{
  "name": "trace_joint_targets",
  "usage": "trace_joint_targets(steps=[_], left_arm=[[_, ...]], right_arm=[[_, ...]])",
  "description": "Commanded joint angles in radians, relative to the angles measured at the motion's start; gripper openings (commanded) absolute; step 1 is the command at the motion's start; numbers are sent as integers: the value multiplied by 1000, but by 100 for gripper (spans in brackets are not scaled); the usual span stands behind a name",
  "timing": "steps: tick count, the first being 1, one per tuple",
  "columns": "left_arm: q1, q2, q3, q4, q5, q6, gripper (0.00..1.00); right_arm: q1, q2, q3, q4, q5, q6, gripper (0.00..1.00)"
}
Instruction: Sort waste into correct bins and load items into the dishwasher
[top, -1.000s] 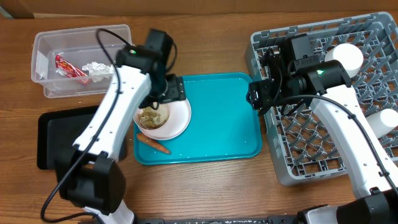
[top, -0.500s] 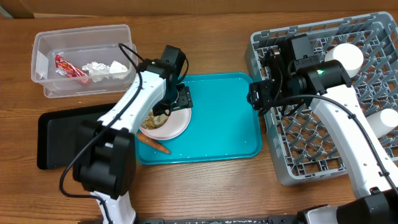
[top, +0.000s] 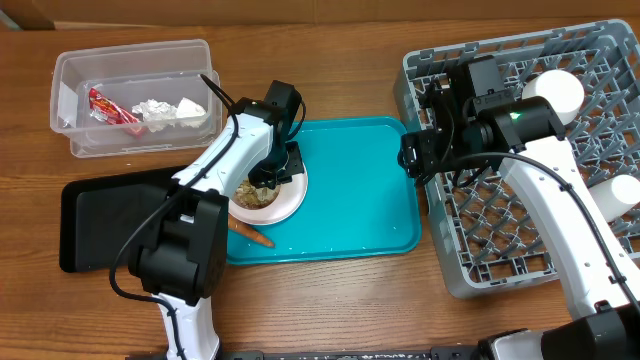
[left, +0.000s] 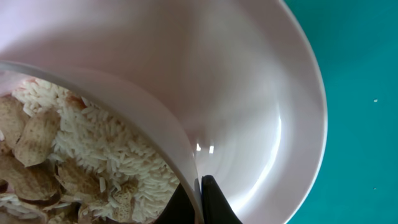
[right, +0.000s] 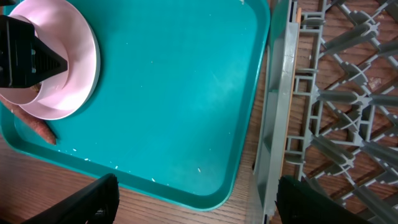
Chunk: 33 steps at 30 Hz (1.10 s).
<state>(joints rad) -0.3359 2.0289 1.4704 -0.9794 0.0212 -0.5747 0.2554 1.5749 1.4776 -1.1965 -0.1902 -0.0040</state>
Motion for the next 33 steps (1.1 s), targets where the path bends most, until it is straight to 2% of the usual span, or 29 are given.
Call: trace_joint_targets(steps=[1, 9, 20, 26, 33], left_arm=[[4, 15, 7, -19, 20, -5, 4], [2, -5, 119, -179, -25, -5, 4], [96, -136, 122, -264, 9, 22, 4], [162, -210, 122, -279, 52, 102, 4], [315, -214, 75, -264, 192, 229, 4]], right_arm=[[-2, -8, 0, 3, 10, 1, 83], [-2, -8, 0, 0, 17, 1, 83], [-13, -8, 0, -3, 17, -3, 83], [-25, -8, 0, -11, 17, -3, 83], [-29, -8, 0, -16, 17, -3, 83]])
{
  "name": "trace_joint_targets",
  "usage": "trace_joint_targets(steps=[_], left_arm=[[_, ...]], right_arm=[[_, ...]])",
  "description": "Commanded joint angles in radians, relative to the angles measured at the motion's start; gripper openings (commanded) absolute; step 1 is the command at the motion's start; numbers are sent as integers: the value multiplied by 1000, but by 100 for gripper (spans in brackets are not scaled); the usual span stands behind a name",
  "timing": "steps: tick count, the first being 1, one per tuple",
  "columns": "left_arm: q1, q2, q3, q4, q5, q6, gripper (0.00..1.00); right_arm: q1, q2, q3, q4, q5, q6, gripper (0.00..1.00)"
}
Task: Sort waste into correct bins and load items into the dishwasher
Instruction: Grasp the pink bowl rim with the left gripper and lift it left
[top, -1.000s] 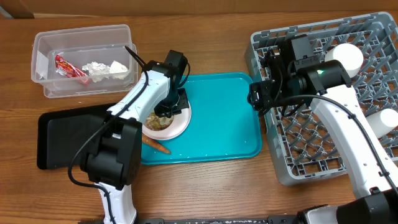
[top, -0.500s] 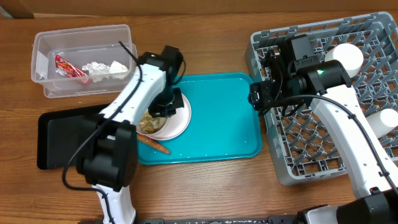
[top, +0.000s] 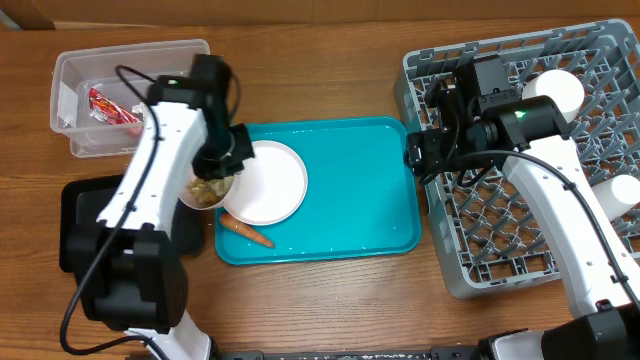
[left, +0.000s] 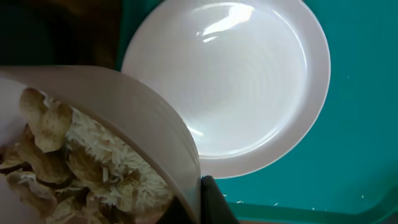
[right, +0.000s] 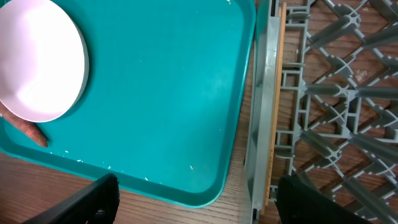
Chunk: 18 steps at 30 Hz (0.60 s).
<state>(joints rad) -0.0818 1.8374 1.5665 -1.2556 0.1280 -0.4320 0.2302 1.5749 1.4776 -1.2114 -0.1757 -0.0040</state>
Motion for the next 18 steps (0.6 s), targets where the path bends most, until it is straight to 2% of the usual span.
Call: trace_joint_targets(steps=[1, 12, 18], left_arm=[[90, -22, -34, 27, 130, 114, 4], [412, -22, -179, 132, 555, 400, 4], [574, -16, -277, 187, 845, 575, 4]], right_arm=[[-3, -8, 0, -3, 3, -3, 83], [-3, -8, 0, -6, 3, -3, 83], [-3, -8, 0, -7, 3, -3, 83]])
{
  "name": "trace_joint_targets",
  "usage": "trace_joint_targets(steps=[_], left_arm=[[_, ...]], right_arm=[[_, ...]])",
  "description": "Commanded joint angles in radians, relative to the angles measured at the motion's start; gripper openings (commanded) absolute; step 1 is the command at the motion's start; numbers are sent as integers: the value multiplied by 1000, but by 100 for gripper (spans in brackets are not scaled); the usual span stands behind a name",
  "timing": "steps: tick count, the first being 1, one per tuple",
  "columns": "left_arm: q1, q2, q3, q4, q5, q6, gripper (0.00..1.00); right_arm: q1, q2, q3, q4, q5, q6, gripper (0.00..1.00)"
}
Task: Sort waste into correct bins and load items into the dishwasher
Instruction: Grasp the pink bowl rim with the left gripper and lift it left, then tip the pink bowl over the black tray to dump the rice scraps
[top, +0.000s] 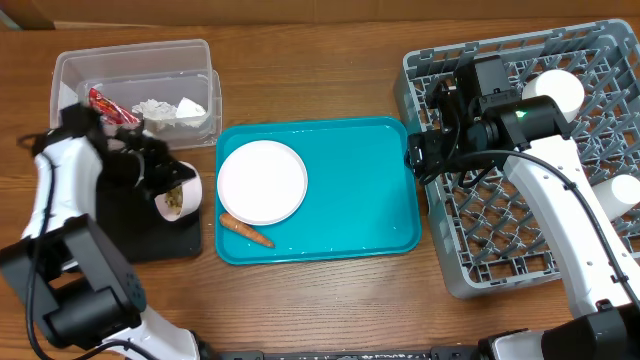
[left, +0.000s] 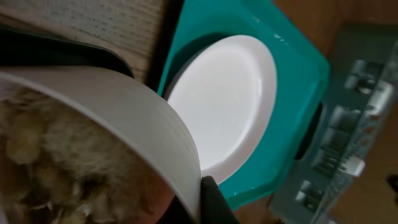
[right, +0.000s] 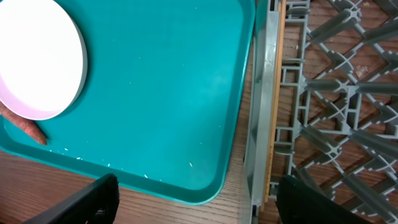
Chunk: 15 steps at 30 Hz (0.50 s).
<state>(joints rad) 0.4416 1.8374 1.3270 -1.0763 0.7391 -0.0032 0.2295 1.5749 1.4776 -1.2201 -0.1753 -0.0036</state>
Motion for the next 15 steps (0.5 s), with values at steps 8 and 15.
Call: trace_joint_targets(steps=[8, 15], left_arm=[[206, -11, -148, 12, 476, 323, 4], [292, -11, -191, 10, 596, 355, 4]], right_arm=[[-3, -8, 0, -8, 4, -3, 83], [-3, -8, 0, -25, 26, -3, 83]])
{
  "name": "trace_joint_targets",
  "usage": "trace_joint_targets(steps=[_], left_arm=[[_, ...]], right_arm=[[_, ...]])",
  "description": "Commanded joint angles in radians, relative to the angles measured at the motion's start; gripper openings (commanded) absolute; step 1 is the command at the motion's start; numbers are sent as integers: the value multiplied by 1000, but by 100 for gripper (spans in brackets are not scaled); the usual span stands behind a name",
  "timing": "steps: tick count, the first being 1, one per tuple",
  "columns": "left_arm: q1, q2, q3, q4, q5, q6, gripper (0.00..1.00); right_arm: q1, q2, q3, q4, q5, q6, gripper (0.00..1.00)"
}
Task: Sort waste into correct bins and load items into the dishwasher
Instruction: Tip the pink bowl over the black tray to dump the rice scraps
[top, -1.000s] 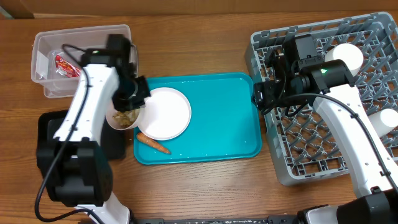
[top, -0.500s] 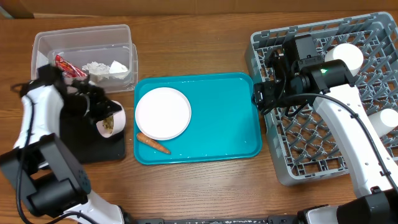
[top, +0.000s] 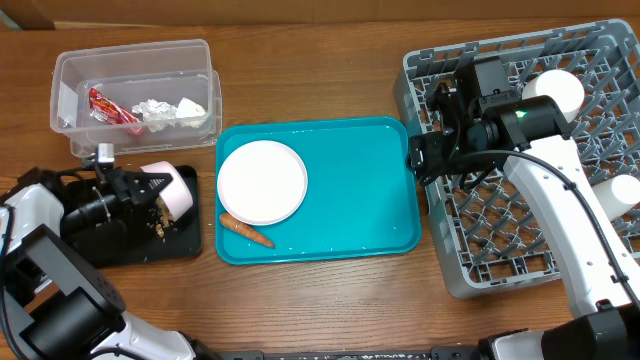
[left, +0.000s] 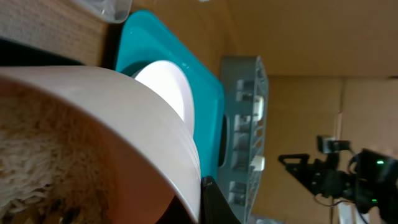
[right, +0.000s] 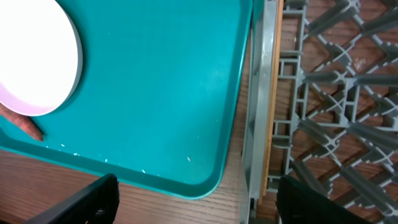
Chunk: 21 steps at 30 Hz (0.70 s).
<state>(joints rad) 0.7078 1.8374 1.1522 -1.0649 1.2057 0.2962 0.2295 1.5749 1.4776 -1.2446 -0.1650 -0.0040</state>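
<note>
A pink bowl (top: 172, 190) of rice and peanut shells (left: 37, 155) lies tipped on its side over the black bin (top: 110, 240). My left gripper (top: 142, 189) is shut on its rim, and one dark finger (left: 209, 202) shows against the wall. Some scraps (top: 157, 226) lie in the bin below it. The pink plate (top: 262, 180) and a carrot (top: 247, 231) rest on the teal tray (top: 350, 200). My right gripper (right: 199, 208) hangs open and empty over the tray's right edge, beside the grey dish rack (top: 520, 240).
A clear bin (top: 135, 95) with wrappers and foil stands at the back left. White cups (top: 555, 90) sit in the rack's far corner. The right wrist view shows the plate (right: 31, 62), carrot tip (right: 28, 127) and rack grid (right: 336, 93).
My left gripper has swung further left and tipped the bowl onto its side over the black bin, where scraps now lie. The right arm has barely moved.
My left gripper was shut on the rim of the filled bowl, which sat on the plate. Then it held the bowl off the tray's left edge, then above the black bin. Now the bowl is tipped there. My right gripper stayed open by the rack throughout.
</note>
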Motion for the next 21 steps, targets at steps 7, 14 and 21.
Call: trace_joint_targets(steps=[7, 14, 21], left_arm=[[71, -11, -19, -35, 168, -137, 4], [72, -11, -19, -7, 186, -124, 4], [73, -11, -19, -42, 277, -130, 4]], right_arm=[[-3, -8, 0, -4, 16, -3, 83], [-3, -8, 0, -11, 16, -3, 83], [-3, -8, 0, -12, 15, -3, 83]])
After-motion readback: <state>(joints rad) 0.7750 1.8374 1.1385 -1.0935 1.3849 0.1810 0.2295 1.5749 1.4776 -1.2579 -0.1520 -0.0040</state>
